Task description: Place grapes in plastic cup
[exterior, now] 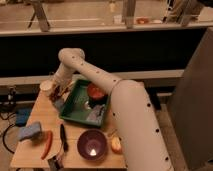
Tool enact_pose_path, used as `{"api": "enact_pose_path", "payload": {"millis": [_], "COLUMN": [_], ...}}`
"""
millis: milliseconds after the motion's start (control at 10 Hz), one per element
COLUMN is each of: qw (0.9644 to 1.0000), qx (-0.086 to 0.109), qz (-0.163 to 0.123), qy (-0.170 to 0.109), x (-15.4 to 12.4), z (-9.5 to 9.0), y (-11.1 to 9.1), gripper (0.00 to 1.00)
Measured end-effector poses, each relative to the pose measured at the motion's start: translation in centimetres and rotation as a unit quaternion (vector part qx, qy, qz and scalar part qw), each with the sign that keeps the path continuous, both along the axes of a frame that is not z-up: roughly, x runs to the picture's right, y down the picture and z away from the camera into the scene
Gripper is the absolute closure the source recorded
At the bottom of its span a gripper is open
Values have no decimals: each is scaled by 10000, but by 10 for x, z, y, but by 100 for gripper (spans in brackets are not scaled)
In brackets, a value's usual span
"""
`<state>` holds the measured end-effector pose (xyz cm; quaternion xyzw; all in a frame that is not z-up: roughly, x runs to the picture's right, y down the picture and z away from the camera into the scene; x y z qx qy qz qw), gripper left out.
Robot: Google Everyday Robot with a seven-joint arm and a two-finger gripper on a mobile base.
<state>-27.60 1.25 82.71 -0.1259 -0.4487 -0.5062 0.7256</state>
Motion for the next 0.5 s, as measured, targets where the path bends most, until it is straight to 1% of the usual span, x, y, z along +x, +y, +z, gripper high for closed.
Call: {"api": "enact_pose_path", "payload": {"millis": [200, 300, 400, 500], "qw": [9998, 9996, 9989, 9984], "qx": [34, 51, 89, 120], "qz": [-49, -101, -197, -257], "qy": [-168, -258, -406, -494], "x": [4, 2, -6, -12], "z": [-5, -8, -11, -14], "y": [17, 22, 29, 32], "gripper": [100, 100, 96, 89]}}
